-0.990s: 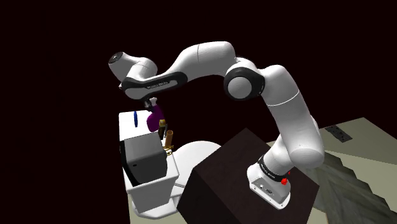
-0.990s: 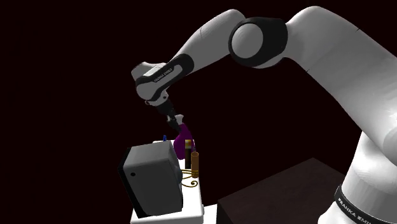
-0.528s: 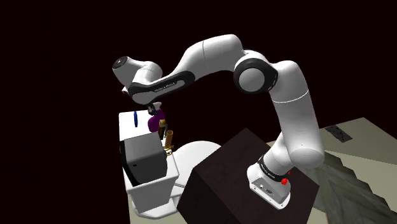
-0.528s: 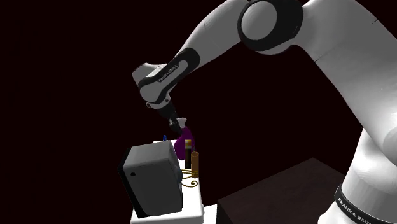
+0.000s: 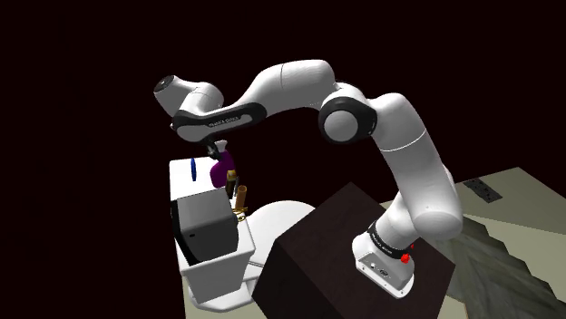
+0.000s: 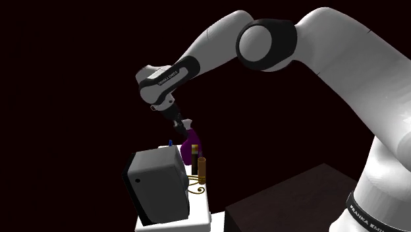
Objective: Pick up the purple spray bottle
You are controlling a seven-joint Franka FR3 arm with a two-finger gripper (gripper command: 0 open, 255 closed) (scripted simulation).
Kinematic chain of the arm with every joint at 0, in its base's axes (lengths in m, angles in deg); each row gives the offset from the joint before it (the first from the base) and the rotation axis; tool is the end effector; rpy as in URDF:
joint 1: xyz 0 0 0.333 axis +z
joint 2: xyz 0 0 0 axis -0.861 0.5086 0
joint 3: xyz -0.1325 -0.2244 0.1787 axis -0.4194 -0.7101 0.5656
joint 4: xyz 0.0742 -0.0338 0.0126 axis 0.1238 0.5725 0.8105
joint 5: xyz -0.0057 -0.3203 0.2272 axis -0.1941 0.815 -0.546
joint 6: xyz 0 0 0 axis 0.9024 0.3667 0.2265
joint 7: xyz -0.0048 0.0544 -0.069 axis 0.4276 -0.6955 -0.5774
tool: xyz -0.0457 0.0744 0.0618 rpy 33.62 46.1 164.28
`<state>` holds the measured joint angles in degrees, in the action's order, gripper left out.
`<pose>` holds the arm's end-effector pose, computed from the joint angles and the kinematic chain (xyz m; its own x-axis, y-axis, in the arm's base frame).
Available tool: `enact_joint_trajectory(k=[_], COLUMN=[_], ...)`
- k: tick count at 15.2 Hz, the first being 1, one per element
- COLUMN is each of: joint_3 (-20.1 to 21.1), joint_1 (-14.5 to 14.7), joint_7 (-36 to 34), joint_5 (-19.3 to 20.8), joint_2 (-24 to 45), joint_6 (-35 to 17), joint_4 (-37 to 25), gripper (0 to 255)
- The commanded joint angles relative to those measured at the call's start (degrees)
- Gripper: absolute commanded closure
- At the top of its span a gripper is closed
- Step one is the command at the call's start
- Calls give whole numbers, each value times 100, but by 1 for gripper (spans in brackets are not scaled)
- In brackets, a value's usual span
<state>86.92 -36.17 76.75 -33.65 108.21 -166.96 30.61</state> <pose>0.6509 0.3099 0.2164 0.3094 0.8192 -0.4829 0.9410 -0.3371 0.0310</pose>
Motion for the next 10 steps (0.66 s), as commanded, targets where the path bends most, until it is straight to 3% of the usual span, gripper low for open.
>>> enact_joint_trajectory(k=[1, 10], joint_3=[-22, 4], joint_1=[-13, -16], joint_7=[9, 114], joint_5=[-11, -45], joint_2=[123, -190], joint_6=[102, 403], joint_4=[100, 94], gripper=[255, 255])
